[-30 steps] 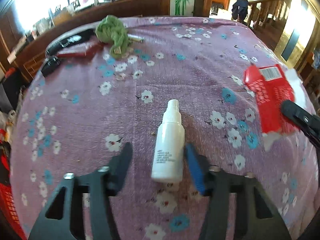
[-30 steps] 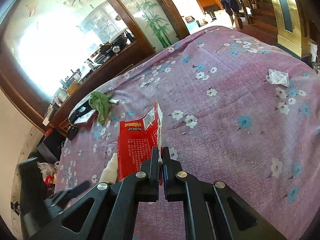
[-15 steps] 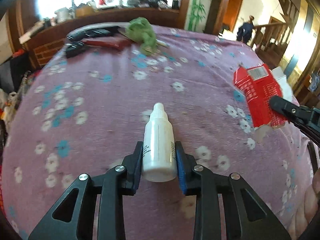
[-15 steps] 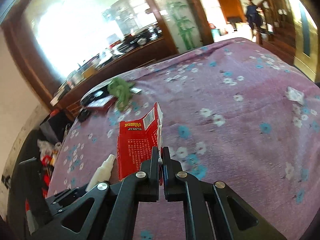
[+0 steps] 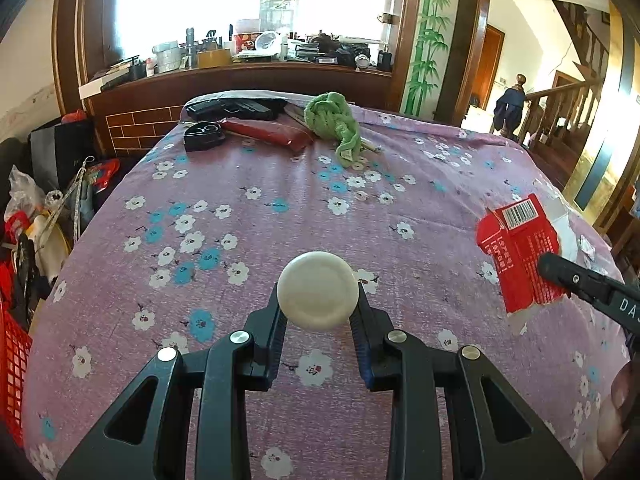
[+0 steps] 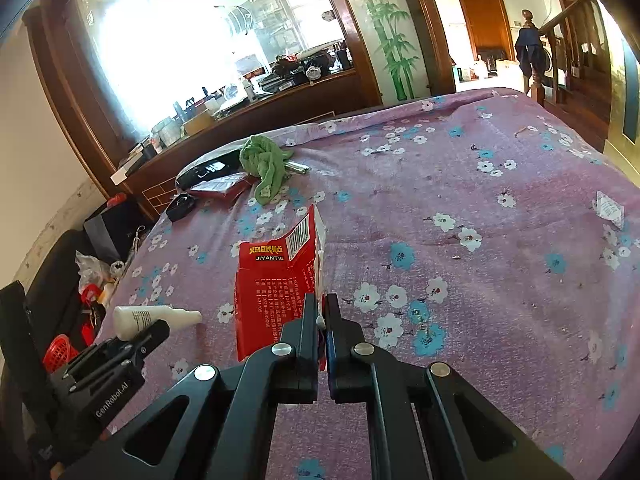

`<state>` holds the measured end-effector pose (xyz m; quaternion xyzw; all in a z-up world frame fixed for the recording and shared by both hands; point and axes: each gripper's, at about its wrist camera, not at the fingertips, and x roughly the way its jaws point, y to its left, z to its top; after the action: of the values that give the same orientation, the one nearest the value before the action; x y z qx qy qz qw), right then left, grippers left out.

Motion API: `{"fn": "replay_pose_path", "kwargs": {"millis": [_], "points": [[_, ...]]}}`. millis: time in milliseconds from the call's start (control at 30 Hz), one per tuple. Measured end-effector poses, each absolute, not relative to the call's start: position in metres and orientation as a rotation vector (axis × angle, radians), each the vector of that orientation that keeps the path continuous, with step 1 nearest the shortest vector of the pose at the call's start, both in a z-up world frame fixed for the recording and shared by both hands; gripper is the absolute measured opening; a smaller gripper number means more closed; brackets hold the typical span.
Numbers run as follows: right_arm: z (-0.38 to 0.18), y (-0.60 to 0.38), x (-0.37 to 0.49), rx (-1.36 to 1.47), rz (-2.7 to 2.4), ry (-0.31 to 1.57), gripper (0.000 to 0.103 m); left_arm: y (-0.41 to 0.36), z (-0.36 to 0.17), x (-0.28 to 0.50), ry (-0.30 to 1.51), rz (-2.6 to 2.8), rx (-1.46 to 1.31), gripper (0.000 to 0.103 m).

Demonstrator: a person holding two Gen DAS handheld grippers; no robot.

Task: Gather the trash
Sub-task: 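Grasp the white bottle with the left gripper while the right holds the red carton, then lift the white bottle and red carton above the bed in both grippers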

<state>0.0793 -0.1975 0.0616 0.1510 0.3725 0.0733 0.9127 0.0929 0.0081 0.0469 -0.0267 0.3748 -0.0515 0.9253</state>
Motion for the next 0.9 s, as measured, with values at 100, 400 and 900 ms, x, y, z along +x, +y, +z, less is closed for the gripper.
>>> {"fn": "replay_pose_path", "kwargs": {"millis": [100, 400, 900], "points": [[0.0611, -0.1965, 0.0795, 0.306, 0.15, 0.768, 0.004, 0.0073, 0.0486, 0.0904, 0.76, -0.106, -0.048, 0.029], [0.0602, -0.198, 0.0806, 0.315, 0.148, 0.77, 0.004, 0.0047, 0.0482, 0.0901, 0.756, -0.109, -0.032, 0.029], [0.0614, -0.2016, 0.0809, 0.349, 0.166, 0.77, 0.004, 0.0061, 0.047, 0.0892, 0.754, -0.11, -0.026, 0.029]]}}
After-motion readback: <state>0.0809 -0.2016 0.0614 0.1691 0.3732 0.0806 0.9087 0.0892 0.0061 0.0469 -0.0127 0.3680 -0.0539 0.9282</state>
